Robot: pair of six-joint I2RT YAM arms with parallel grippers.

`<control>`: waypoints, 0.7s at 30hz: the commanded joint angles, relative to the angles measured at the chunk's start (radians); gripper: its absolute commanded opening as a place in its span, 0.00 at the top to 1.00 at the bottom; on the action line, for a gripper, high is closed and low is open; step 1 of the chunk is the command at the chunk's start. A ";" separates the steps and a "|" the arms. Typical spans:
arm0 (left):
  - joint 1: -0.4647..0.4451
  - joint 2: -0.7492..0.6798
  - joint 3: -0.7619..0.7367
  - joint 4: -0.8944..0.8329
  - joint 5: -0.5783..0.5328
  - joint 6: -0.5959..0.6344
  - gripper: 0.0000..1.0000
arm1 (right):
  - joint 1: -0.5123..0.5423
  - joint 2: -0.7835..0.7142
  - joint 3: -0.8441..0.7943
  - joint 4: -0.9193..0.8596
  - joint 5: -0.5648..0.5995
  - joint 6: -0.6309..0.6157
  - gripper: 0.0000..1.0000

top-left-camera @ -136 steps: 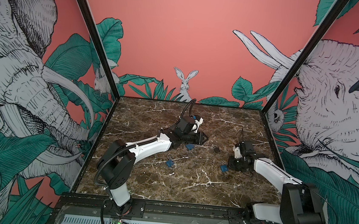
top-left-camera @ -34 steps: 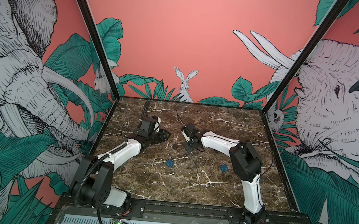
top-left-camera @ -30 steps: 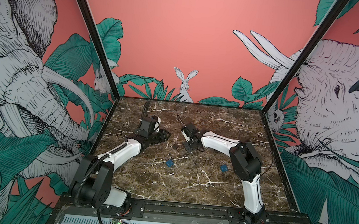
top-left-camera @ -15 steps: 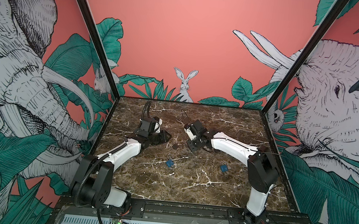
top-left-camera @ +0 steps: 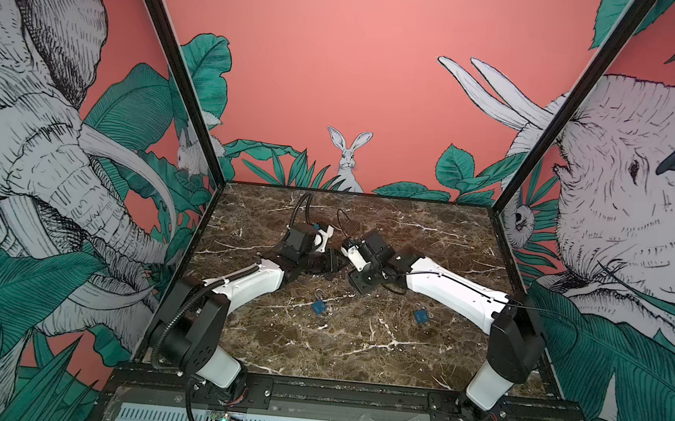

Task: Lock with the key

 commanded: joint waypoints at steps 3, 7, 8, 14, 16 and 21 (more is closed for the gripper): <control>-0.009 0.028 0.034 0.074 0.049 -0.051 0.64 | 0.016 -0.043 0.000 0.023 0.000 0.005 0.80; -0.010 0.043 0.040 0.073 0.060 -0.061 0.64 | 0.019 -0.037 0.003 0.025 0.005 0.004 0.80; -0.009 0.047 0.041 0.067 0.075 -0.061 0.64 | 0.019 -0.037 0.004 0.025 0.007 0.004 0.80; -0.012 0.060 0.045 0.047 0.104 -0.060 0.63 | 0.021 -0.030 0.012 0.027 0.011 0.000 0.80; -0.012 0.067 0.050 0.042 0.117 -0.061 0.63 | 0.021 -0.029 0.014 0.025 0.014 0.000 0.80; -0.012 0.079 0.057 0.042 0.133 -0.066 0.63 | 0.024 -0.023 0.023 0.025 0.010 -0.002 0.80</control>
